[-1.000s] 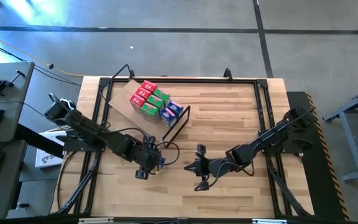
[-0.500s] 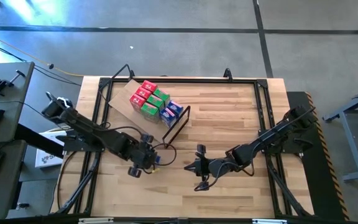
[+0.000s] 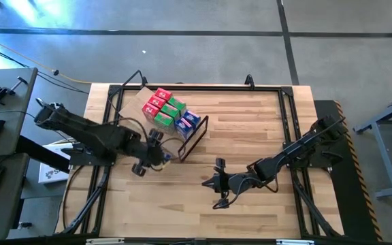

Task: Stack cereal on shelf
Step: Put the blue cereal on the shelf

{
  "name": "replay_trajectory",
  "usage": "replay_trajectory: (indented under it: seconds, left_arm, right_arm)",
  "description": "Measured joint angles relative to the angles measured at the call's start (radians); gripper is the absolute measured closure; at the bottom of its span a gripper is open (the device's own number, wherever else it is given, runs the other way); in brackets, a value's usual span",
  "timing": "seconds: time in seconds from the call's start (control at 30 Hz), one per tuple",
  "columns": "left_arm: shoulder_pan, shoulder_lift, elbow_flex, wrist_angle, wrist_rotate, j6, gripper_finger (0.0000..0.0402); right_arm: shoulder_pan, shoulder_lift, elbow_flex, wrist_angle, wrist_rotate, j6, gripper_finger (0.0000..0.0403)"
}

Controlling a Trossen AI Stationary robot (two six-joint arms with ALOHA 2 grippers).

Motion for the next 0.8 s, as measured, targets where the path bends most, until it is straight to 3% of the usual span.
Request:
replay_trajectory:
  seconds: [0.4, 0.6, 0.8]
  left_arm:
    - [0.23, -0.013, 0.0, 0.043, 0.044, 0.257, 0.0225]
    - [0.287, -0.008, 0.0, 0.109, 0.118, 0.324, 0.0225]
    - [0.299, 0.008, 0.0, 0.163, 0.106, 0.345, 0.0213]
  right_arm:
    - [0.0, 0.0, 0.0, -0.007, -0.004, 0.002, 0.0403]
    - [0.0, 0.0, 0.0, -0.008, -0.004, 0.002, 0.0403]
    - [0.0, 0.0, 0.0, -0.007, -0.006, 0.001, 0.0403]
